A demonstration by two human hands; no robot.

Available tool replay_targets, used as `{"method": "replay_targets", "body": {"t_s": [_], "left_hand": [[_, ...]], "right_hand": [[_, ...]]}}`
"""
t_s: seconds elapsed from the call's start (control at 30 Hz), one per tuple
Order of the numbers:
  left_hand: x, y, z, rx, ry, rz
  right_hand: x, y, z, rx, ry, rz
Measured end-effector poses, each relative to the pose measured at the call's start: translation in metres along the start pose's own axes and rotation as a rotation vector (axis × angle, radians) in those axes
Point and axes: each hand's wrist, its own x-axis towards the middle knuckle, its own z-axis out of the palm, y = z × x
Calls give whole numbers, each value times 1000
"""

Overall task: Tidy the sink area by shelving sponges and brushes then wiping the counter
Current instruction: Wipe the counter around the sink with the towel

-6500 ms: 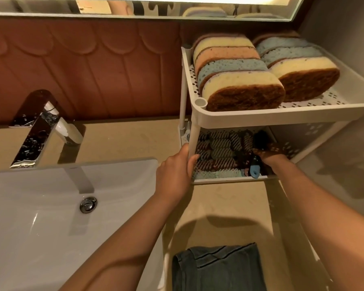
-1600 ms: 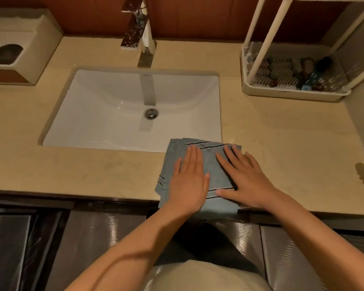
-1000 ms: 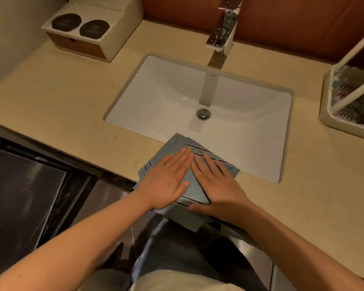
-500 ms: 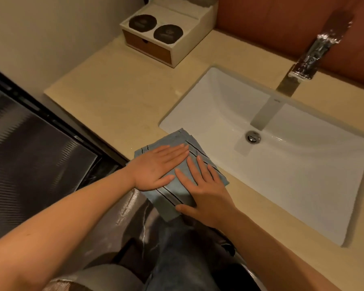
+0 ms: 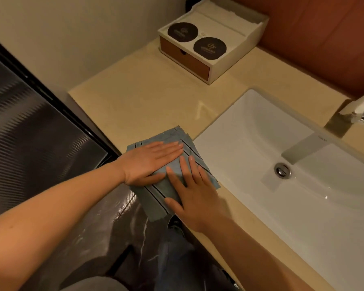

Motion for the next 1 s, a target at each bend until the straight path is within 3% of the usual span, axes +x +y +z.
{"method": "replay_targets", "body": {"t_s": [0.2, 0.47, 0.63, 1.0], "left_hand": [[-4, -38, -7, 12, -23, -28], [-13, -86, -16, -39, -63, -149], [-17, -112, -27, -87, 5, -169], [-32, -186, -33, 73, -21, -237]], "right_hand": [[41, -9, 3, -84, -4, 45], [104, -10, -5, -61, 36, -50], [139, -10, -5, -131, 54, -45], [224, -26, -10, -119, 47, -116]]}}
